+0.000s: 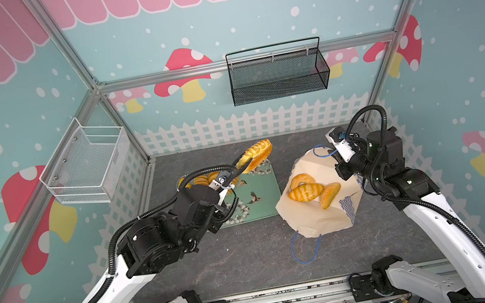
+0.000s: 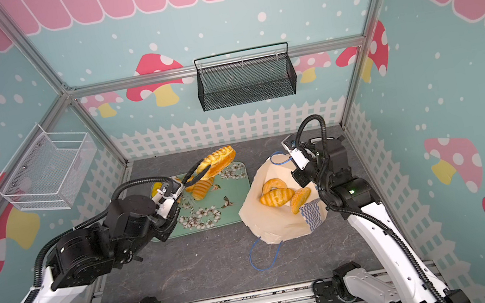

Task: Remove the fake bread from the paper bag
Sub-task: 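Lower the yellow bread onto the tray and open the tongs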

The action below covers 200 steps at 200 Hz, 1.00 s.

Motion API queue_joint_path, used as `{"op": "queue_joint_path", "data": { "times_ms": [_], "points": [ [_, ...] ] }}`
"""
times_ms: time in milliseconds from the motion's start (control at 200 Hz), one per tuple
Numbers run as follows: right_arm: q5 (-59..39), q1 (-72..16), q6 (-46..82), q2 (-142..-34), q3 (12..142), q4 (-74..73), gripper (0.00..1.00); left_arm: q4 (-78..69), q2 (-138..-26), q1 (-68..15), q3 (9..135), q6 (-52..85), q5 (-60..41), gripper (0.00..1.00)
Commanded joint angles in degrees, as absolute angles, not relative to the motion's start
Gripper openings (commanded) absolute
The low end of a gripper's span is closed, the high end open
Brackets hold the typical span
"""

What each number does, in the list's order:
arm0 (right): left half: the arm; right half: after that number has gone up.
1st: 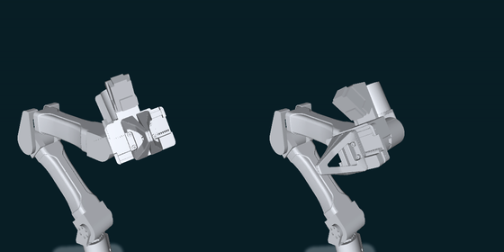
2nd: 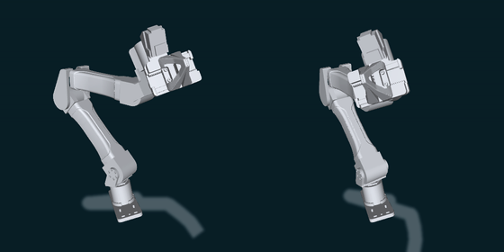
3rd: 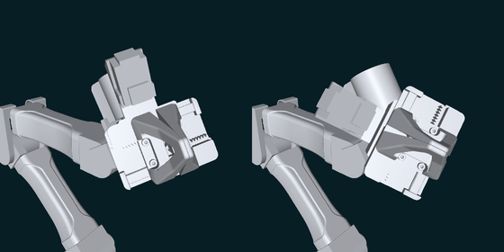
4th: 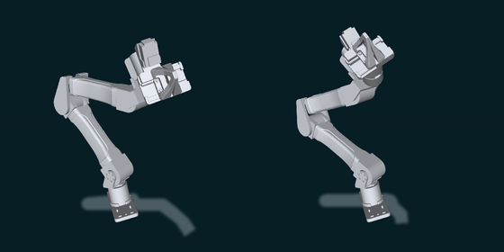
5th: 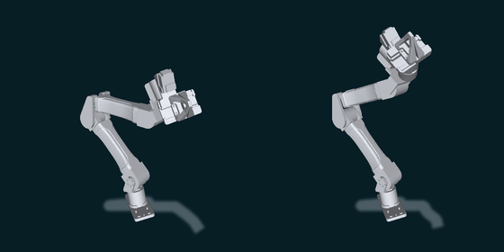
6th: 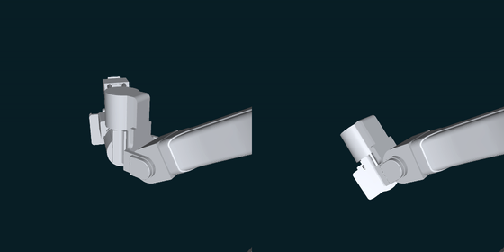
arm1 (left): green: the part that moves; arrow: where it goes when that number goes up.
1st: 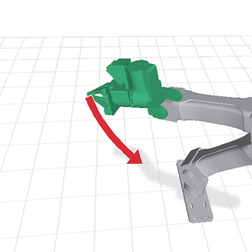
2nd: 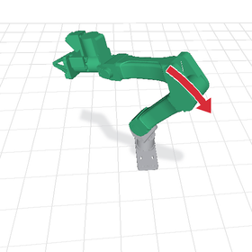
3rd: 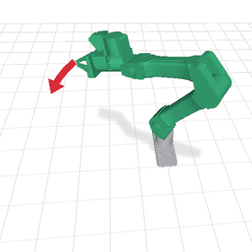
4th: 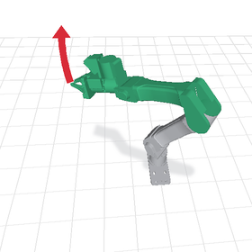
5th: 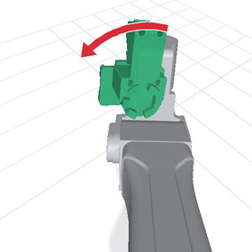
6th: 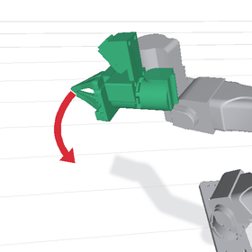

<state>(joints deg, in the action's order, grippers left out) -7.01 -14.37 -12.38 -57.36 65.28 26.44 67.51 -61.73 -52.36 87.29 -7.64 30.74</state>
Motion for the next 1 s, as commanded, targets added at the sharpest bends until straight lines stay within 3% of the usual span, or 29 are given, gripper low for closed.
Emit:
{"op": "queue_joint_path", "data": {
  "times_ms": [0, 290, 996],
  "points": [
    [-7.20, -14.68, -12.26, -56.93, 66.62, 24.87, 0.00, 64.04, -63.86, -46.62, 86.02, -5.64, 23.09, 0.00],
    [-7.34, -14.68, -12.34, -56.09, 65.71, 25.09, 0.00, 53.77, -71.01, -32.07, 76.66, -6.46, 9.35, 0.00],
    [-6.73, -14.68, -12.76, -57.04, 65.74, 24.53, 0.00, 43.33, -87.02, -28.83, 75.37, -12.55, 17.68, 0.00]
  ]
}}
